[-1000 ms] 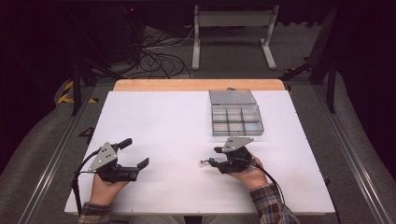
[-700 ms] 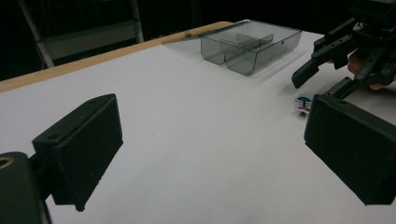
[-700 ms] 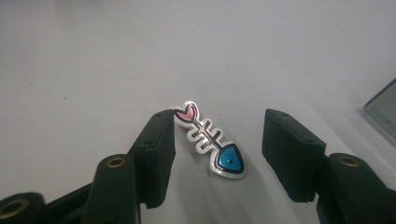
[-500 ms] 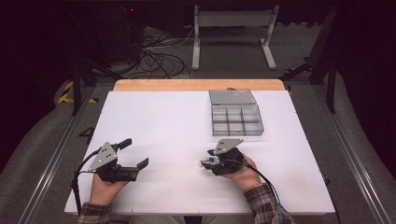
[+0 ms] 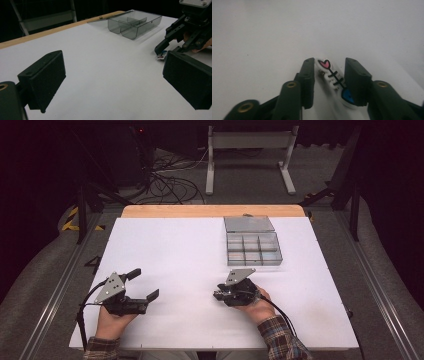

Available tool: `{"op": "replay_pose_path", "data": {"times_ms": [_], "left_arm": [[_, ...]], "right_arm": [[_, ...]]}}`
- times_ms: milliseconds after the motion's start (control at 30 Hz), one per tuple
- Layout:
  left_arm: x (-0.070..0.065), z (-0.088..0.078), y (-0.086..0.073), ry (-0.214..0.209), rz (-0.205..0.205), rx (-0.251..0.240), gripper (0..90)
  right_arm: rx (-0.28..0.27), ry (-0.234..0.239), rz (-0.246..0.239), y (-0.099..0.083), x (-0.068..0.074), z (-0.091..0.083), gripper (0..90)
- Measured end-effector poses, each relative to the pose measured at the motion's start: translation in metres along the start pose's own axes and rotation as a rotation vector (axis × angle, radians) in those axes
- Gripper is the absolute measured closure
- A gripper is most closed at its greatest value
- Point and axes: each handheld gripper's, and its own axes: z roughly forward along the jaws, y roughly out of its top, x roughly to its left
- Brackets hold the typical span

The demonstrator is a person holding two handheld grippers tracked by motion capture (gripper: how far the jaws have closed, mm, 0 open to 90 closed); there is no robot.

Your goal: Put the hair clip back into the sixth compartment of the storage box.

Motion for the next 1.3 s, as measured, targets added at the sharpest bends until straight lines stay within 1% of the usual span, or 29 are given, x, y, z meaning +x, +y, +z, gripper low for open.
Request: {"op": "replay_pose_path", "data": {"times_ms": [100,167,333,467,667,800,933,1167,1300], "left_arm": [[0.000,0.000,0.000,-0.001,-0.001,-0.001,4.9],[0.000,0.000,0.000,0.000,-0.002,-0.001,5.0],[0.001,0.000,0.000,0.000,0.002,0.002,5.0],[0.001,0.000,-0.001,0.001,-0.003,0.000,5.0],[0.001,0.000,-0.001,-0.001,-0.004,0.002,5.0],[0.001,0.000,-0.001,0.000,-0.003,0.001,5.0],[0.001,0.000,0.000,-0.001,0.000,0.001,5.0],[0.001,0.000,-0.001,-0.002,-0.003,0.000,4.9],[0.000,0.001,-0.001,-0.003,-0.007,0.001,5.0]], "right_arm": [[-0.002,-0.010,0.014,0.000,0.000,0.000,74.6],[-0.001,-0.014,0.020,0.000,-0.001,0.000,83.5],[0.008,-0.014,0.038,0.001,-0.001,-0.001,84.4],[0.004,-0.006,0.062,0.001,-0.003,-0.002,85.6],[0.005,-0.027,0.056,0.000,-0.003,-0.004,85.7],[-0.013,-0.029,0.061,0.001,-0.003,-0.006,85.7],[-0.019,-0.044,0.052,0.001,-0.004,-0.009,85.6],[-0.042,-0.063,0.053,0.002,-0.006,-0.015,85.6],[-0.042,-0.070,0.053,0.002,-0.007,-0.016,85.6]]}}
